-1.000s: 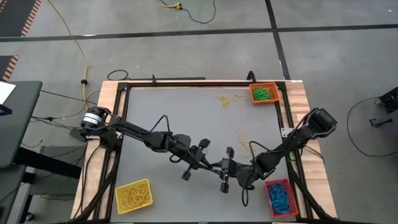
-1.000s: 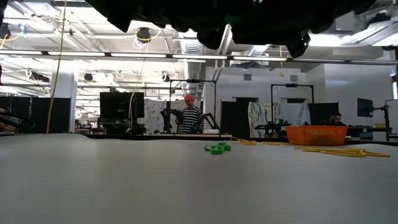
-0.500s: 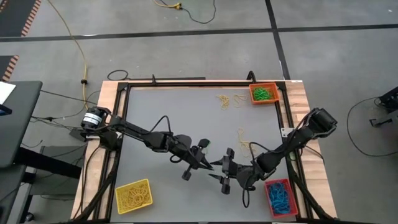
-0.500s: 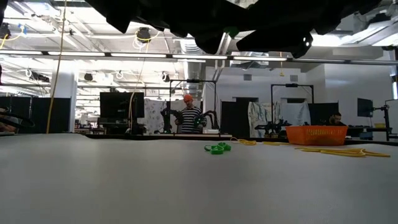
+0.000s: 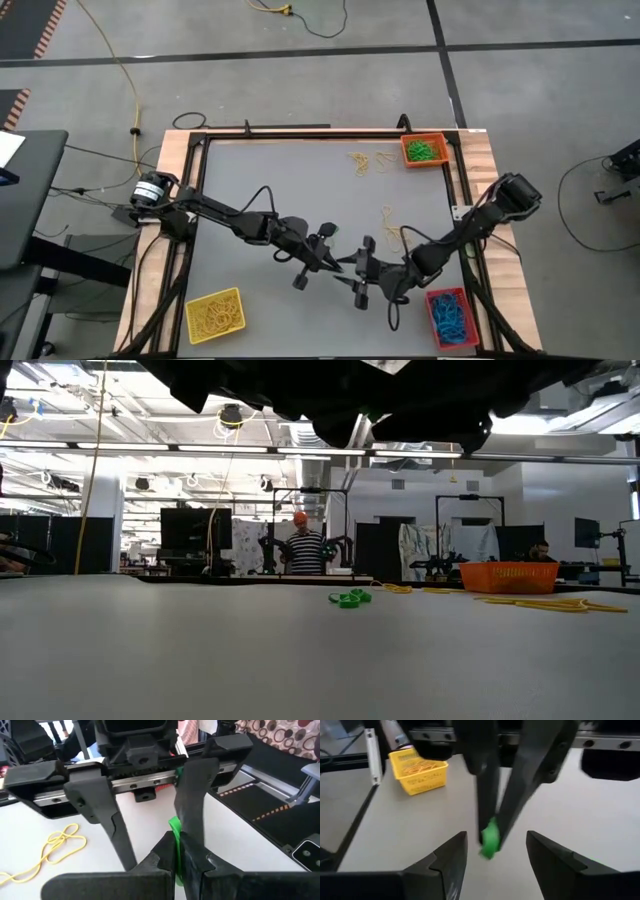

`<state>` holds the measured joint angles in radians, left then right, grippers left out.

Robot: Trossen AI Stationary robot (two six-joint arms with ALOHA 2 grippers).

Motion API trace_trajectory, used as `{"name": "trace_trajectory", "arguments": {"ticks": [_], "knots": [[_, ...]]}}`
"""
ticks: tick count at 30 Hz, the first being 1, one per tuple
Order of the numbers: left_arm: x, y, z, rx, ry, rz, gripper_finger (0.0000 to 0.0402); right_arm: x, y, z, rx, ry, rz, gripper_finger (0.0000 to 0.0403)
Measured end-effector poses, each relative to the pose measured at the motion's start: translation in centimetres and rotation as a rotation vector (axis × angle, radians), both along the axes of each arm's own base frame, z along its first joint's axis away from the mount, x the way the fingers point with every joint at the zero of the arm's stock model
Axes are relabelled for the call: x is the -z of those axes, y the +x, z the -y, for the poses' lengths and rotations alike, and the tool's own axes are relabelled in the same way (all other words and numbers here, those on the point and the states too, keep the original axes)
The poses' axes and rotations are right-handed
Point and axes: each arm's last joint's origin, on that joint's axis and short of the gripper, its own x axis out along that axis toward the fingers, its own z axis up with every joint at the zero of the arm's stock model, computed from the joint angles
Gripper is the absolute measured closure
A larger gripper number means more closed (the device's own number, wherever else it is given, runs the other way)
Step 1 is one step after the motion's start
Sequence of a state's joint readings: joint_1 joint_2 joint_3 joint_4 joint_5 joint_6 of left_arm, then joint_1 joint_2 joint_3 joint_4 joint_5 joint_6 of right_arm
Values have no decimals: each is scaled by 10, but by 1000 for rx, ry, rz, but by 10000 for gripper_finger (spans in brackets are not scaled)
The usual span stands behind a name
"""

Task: Sort rubber bands into baskets
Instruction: Put the green rubber band into the orange bin

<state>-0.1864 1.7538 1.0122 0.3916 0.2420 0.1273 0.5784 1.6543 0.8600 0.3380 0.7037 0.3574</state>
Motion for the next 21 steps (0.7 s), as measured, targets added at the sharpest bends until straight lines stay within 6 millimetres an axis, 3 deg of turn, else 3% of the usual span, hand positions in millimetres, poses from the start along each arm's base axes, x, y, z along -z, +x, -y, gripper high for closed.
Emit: {"name": "trace_trajectory", "arguments": {"ticks": [14,21], "knots": [[0,0,-1,-44,-23,-14,401,1,2,5,5,-33,-20,354],[1,0,-1,-53,-9,-17,401,3,2,6,6,-47,-39,372]]}}
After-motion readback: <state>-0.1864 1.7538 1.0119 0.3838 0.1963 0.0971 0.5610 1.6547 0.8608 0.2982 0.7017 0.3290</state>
